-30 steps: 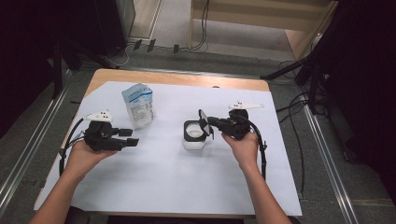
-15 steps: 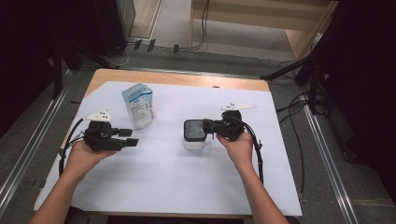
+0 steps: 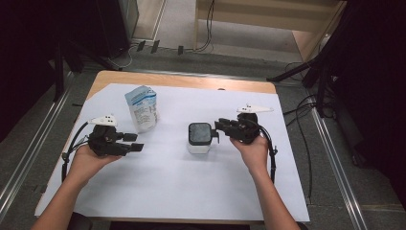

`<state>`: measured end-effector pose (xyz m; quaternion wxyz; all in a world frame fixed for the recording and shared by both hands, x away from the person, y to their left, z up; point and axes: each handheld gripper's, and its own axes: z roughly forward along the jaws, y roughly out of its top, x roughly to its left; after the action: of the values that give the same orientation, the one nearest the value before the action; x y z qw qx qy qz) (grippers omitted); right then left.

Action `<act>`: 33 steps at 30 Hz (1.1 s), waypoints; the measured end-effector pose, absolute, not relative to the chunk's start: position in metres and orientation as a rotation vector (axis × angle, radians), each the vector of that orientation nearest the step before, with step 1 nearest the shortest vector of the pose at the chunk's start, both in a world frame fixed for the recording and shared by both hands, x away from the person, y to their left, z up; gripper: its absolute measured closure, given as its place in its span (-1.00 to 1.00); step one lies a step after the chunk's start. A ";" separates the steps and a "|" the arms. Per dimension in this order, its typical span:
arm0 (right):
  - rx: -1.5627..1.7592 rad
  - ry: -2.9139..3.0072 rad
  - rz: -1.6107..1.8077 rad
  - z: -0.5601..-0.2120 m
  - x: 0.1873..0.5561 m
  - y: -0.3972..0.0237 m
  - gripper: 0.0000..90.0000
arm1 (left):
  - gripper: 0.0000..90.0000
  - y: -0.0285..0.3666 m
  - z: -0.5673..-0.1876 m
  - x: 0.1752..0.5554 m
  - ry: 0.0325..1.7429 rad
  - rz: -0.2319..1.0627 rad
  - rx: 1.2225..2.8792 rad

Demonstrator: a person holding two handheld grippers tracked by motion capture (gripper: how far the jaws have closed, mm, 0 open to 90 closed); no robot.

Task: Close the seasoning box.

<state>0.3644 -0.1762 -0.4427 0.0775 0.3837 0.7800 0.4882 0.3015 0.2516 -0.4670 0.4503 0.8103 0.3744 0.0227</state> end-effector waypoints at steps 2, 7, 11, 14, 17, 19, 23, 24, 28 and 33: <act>1.161 2.321 1.447 -0.443 0.363 -0.181 0.55 | -0.02 0.252 -0.467 0.302 0.926 0.054 2.008; 1.191 2.277 1.438 -0.448 0.361 -0.197 0.50 | -0.02 0.252 -0.469 0.303 0.935 0.059 2.010; 1.213 2.250 1.422 -0.451 0.359 -0.208 0.48 | -0.02 0.252 -0.470 0.303 0.940 0.060 2.016; 1.232 2.225 1.414 -0.455 0.357 -0.216 0.46 | -0.02 0.253 -0.471 0.304 0.943 0.067 2.012; 1.250 2.217 1.392 -0.458 0.354 -0.223 0.44 | -0.02 0.253 -0.472 0.304 0.949 0.071 2.017; 1.238 2.196 1.393 -0.461 0.351 -0.228 0.43 | -0.02 0.254 -0.473 0.305 0.947 0.072 2.020; 1.262 2.194 1.374 -0.466 0.346 -0.236 0.39 | -0.02 0.255 -0.474 0.305 0.954 0.074 2.023; 1.268 2.192 1.375 -0.467 0.344 -0.238 0.38 | -0.02 0.255 -0.474 0.306 0.952 0.071 2.022; 1.254 2.177 1.358 -0.470 0.333 -0.246 0.33 | -0.02 0.257 -0.475 0.306 0.962 0.076 2.022; 1.272 2.162 1.335 -0.477 0.323 -0.258 0.28 | -0.02 0.258 -0.477 0.308 0.963 0.088 2.024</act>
<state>0.3231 -0.2581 -0.4773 0.1493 0.4427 0.7524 0.4644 0.3079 0.2580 -0.4770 0.4343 0.8128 0.3868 0.0352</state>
